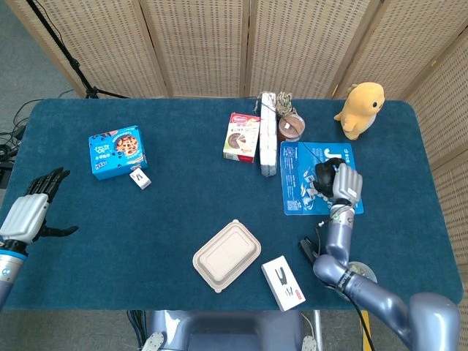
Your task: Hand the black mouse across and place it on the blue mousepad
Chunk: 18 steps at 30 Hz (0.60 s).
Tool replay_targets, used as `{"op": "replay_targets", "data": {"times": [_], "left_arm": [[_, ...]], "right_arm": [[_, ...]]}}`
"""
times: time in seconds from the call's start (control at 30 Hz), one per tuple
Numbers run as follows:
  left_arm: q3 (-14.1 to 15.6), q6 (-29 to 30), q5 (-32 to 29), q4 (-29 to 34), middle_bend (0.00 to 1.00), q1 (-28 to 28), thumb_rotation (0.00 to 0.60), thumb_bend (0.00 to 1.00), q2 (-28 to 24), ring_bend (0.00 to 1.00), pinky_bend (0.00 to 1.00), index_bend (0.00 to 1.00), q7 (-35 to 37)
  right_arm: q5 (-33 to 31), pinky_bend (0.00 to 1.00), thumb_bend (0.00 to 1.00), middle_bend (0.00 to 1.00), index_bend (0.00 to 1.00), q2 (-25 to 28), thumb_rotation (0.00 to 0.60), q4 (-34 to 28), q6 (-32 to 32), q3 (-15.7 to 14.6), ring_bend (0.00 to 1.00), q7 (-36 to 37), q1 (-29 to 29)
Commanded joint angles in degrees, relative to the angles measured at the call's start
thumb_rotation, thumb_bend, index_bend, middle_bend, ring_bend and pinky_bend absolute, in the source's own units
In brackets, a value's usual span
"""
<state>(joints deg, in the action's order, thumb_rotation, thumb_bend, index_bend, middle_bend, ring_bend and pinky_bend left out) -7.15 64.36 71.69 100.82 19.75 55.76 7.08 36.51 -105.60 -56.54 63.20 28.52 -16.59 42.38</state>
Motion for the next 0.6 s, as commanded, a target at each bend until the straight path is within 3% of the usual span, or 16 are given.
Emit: {"op": "replay_targets", "data": {"times": [0.03,0.6], "left_arm": [[-0.01,0.03,-0.08,0.02,0.00,-0.04,0.600,0.10,-0.05,0.00,0.00,0.00,0.02],[-0.19,-1.08,-0.64,-0.62,0.00,0.32,0.600,0.10,-0.25,0.00,0.00,0.00,1.00]], "right_arm": [[-0.52,0.65,0.58,0.42,0.45,-2.33,0.600,2.51,-0.94,0.37,0.43,0.53,0.54],[2.24,0.65,0.59,0.42,0.45,-7.74,0.600,11.65,-4.07,1.54,0.43,3.34,2.04]]}}
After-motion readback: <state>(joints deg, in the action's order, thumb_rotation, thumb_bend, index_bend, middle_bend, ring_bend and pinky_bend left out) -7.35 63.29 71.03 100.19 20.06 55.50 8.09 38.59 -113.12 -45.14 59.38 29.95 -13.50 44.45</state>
